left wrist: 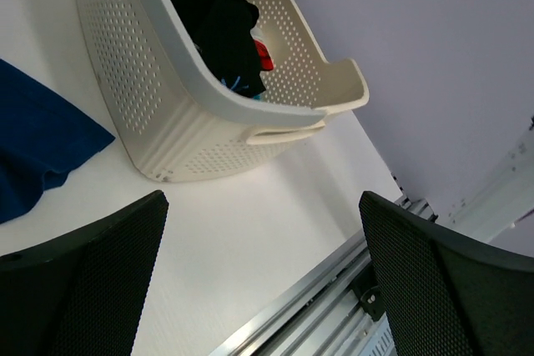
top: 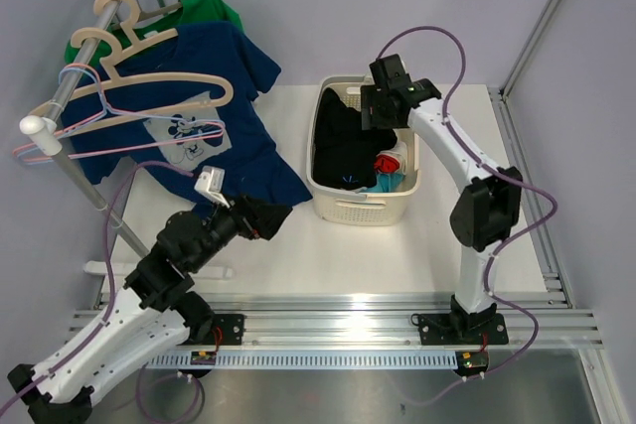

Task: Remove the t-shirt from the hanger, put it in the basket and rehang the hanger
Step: Place the T-shirt in the bin.

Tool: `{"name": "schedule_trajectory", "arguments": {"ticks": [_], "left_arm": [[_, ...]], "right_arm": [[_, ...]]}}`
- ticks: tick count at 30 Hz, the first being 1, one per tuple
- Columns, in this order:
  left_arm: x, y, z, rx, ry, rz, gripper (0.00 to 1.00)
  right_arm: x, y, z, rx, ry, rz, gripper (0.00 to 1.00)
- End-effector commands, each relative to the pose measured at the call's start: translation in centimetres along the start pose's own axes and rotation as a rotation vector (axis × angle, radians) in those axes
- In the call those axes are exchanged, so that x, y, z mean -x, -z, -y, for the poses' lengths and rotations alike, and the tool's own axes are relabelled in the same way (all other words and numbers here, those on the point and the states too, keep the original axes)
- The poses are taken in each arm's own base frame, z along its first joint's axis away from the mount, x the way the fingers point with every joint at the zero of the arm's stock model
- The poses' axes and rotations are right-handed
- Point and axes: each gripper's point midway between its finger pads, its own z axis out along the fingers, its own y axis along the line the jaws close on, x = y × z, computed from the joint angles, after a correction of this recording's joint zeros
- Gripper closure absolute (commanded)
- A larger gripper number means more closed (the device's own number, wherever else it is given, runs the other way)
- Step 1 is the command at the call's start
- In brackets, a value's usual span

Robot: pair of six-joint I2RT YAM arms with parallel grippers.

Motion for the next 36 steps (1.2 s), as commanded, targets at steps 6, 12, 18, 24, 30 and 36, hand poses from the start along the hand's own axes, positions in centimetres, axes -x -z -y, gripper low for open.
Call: {"name": "schedule_trajectory", "arguments": {"ticks": [6,12,18,24,30,36], "left_arm": [[7.0,-4.1,2.2,0.131,-0.158,0.050,0.01],[14.1,-7.7,5.4,0.209,-0.268,0.115,0.01],[23.0,-10.6,7.2,0.370,-0.437,0.261,0.01],[28.7,-12.4,6.4,0.446,-0.401,0.375,0.01],[32.7,-14.3,0.8,0.614,-0.366,0.447,0.03],[36.8,-11.8,-3.4,0.836,-0.366,0.566,0.07]], "right_arm": [[4.4,11.7,-0.2,0.169,-0.080,0.226,0.07],[4.0,16.1,-2.1,0.374,-0.174,0.327,0.05],[-0.6,20.1,-7.0,0.826,-0.304,0.357,0.04],[-5.5,22.6,-10.1,1.057,-0.337,0.297,0.02],[-9.8,24.2,-12.8,1.117,-0.221,0.271,0.02],[-10.1,24.5,-13.6,1.127,-0.181,0.284,0.02]]}}
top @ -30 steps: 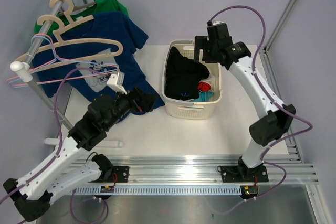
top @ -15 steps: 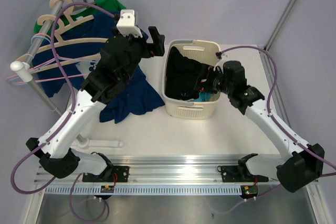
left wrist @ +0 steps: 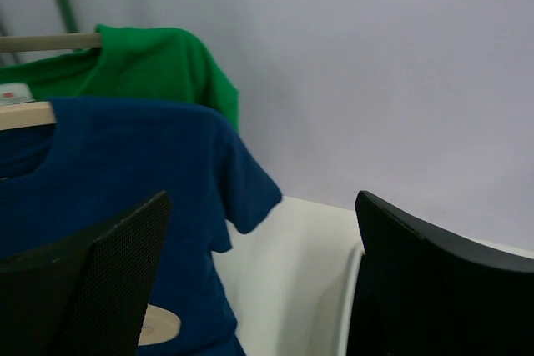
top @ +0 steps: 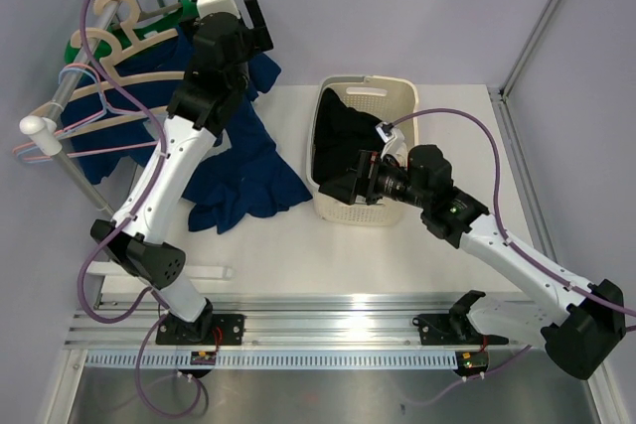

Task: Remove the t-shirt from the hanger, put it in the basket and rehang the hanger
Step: Pick up the hanger from the clothesline.

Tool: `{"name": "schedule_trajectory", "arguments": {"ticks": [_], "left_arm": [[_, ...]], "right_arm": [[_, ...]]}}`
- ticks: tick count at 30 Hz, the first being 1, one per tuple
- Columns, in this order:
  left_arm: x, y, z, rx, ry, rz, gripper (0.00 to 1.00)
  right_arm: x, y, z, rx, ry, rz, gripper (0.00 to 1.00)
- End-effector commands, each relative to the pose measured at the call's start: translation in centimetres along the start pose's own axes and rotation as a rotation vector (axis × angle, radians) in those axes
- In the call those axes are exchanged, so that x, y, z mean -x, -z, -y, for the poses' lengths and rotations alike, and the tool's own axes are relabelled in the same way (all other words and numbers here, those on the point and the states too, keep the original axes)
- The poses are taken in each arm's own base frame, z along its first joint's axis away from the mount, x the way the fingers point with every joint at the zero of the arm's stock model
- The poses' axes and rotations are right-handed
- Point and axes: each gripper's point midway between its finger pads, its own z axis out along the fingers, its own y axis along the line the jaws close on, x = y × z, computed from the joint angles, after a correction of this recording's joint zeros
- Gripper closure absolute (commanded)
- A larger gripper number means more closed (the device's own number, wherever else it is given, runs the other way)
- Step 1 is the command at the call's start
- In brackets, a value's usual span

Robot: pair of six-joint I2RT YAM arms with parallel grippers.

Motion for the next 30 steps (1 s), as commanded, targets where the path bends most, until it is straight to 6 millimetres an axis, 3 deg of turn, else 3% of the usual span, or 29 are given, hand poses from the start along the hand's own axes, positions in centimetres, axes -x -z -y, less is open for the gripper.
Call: {"name": "schedule_trajectory", "arguments": {"ticks": [1,7,11,18,25,30], "left_arm": [[5.3,0.1,-3.7,0.153,0.034,0.143,0.08],[7.9,0.6,-6.4,0.233,-0.055,0.215,0.08],[8.4,0.6,-8.1,0.272,-0.122,0.217,0.11],[8.3,0.6,-9.8,0.301,-0.275,0.196,0.18],[8.0,0.7,-12.0,0.374,-0.366,0.151,0.18],[8.0,1.0,-15.1,0.448,-0.352,0.143,0.16]], "right_arm": [[0.6,0.0,-1.6,0.060,0.053,0.031,0.02],[0.7,-0.1,-1.5,0.052,0.073,0.035,0.02],[0.6,-0.4,-1.2,0.047,0.078,0.030,0.02],[0.2,-0.6,-1.2,0.052,0.079,0.006,0.02],[0.0,-0.5,-1.7,0.070,0.074,0.003,0.02],[0.1,-0.6,-1.5,0.059,0.079,0.014,0.02]]}}
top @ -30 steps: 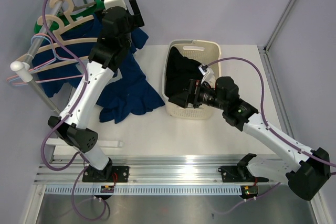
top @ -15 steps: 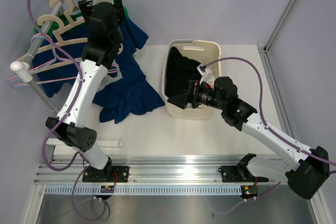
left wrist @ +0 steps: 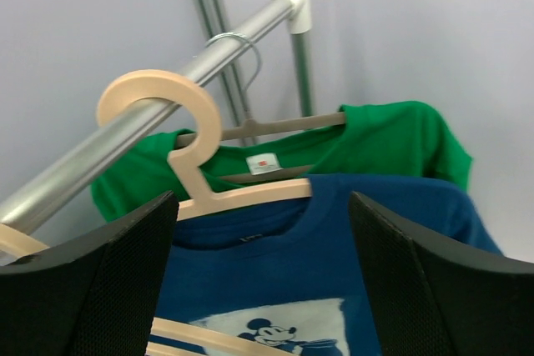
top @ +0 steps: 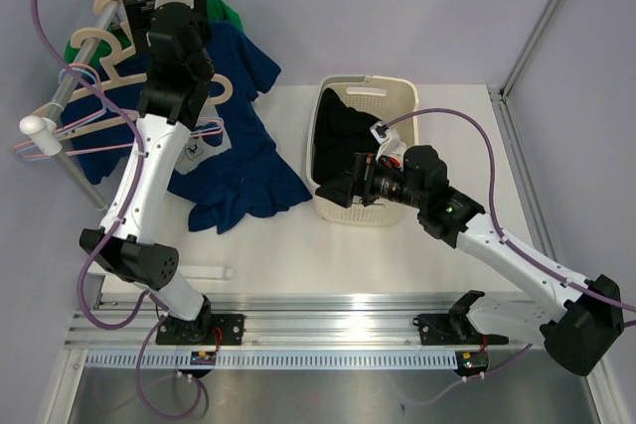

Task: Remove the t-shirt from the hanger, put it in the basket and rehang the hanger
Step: Pick up the hanger from the clothesline.

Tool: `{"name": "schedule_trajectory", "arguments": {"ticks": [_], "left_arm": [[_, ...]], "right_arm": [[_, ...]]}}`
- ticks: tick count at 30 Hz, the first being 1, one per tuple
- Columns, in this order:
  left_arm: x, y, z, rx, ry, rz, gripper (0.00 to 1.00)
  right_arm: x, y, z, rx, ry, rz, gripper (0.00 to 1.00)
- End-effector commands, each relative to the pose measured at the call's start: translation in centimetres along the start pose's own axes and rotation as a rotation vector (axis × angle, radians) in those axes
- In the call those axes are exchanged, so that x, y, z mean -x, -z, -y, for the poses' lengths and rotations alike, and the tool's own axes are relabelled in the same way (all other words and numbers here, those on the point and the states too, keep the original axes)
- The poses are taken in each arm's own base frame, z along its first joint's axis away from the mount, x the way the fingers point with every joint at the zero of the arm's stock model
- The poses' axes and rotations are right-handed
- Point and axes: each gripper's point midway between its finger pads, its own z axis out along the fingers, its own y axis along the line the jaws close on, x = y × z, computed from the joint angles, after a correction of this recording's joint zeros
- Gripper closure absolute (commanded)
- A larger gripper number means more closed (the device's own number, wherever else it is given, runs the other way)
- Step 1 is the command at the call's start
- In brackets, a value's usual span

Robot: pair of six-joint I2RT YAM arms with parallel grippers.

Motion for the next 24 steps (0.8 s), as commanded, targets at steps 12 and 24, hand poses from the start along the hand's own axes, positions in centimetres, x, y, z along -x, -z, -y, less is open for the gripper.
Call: {"name": "schedule_trajectory", "arguments": {"ticks": [12,24], "left_arm": [[-0.7,-2.3,-5.4,0.075,0.066,0.008,0.30],[-1.4,-6.0,-5.0,0.049,0.062,0.017,0.34]], "right_arm": [[0.7,0.0,-1.4,0.047,0.036,0.026,0.02],[0.6,0.1,-1.6,0.055,0.037,0.026,0.02]]}}
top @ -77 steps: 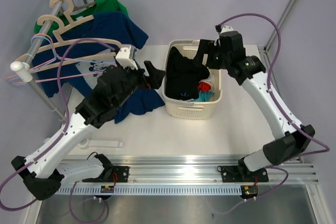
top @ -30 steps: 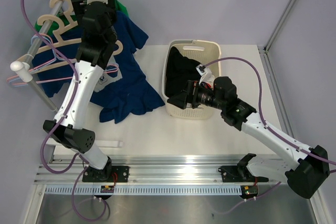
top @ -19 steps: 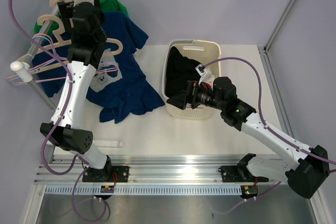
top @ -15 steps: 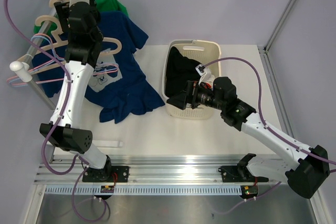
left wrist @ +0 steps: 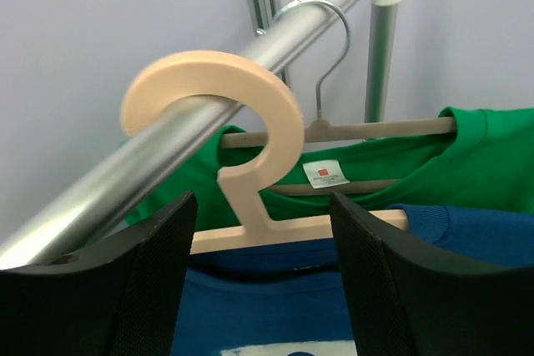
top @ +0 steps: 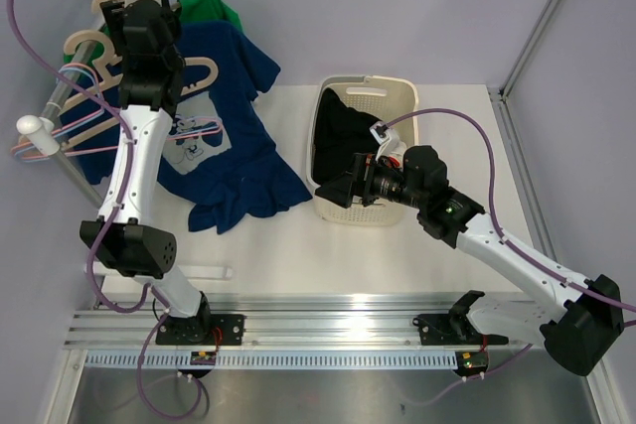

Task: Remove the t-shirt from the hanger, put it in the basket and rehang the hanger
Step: Pick up the hanger from the clothesline.

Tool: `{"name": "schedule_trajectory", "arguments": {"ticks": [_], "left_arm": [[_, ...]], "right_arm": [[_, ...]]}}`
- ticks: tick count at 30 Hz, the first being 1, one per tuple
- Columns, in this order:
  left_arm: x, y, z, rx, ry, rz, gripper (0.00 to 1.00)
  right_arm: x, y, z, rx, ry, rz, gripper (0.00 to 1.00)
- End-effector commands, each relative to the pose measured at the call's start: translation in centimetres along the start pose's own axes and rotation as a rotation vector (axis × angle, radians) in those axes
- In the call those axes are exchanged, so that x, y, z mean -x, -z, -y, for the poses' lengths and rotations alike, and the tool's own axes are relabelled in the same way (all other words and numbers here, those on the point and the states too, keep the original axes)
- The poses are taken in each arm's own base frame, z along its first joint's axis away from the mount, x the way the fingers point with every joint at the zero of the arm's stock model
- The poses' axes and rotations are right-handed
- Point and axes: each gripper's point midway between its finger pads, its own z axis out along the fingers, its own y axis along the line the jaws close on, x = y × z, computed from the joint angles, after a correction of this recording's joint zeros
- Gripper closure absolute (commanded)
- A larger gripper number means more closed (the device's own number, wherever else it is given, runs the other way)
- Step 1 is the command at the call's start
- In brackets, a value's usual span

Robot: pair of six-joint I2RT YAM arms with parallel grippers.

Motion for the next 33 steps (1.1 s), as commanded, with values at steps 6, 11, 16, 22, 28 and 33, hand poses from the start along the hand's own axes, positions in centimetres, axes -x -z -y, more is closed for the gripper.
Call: {"name": "schedule_trajectory", "arguments": {"ticks": [6,11,16,22,28,33], "left_arm": [[2.5,-1.8,0.6,-0.038,0.074,0.084,0.33],[3.1,-2.4,1.6,-0.076,0.080,0.120,0.32],[4.7,-1.7,1.4,-0.094,0.102,0.168,0.32],[5.5,-1.7,1.0,-0.073,0.068,0.186,0.31],[5.4,-2.2,0.9,-0.045,0.016,0.193,0.30],[5.3,-2.8,1.0,-0.031,-0.007,0.195,0.31]], "right_arm": [[0.7,0.0,-1.3,0.046,0.041,0.029,0.02],[0.4,-0.3,-0.9,0.038,0.040,0.017,0.02],[0.2,-0.3,-1.3,0.051,0.045,0.007,0.02],[0.1,-0.4,-1.3,0.049,0.047,0.003,0.02],[0.1,-0.6,-1.0,0.037,0.048,0.004,0.02],[0.0,-0.8,-0.9,0.035,0.045,-0.004,0.02]]}}
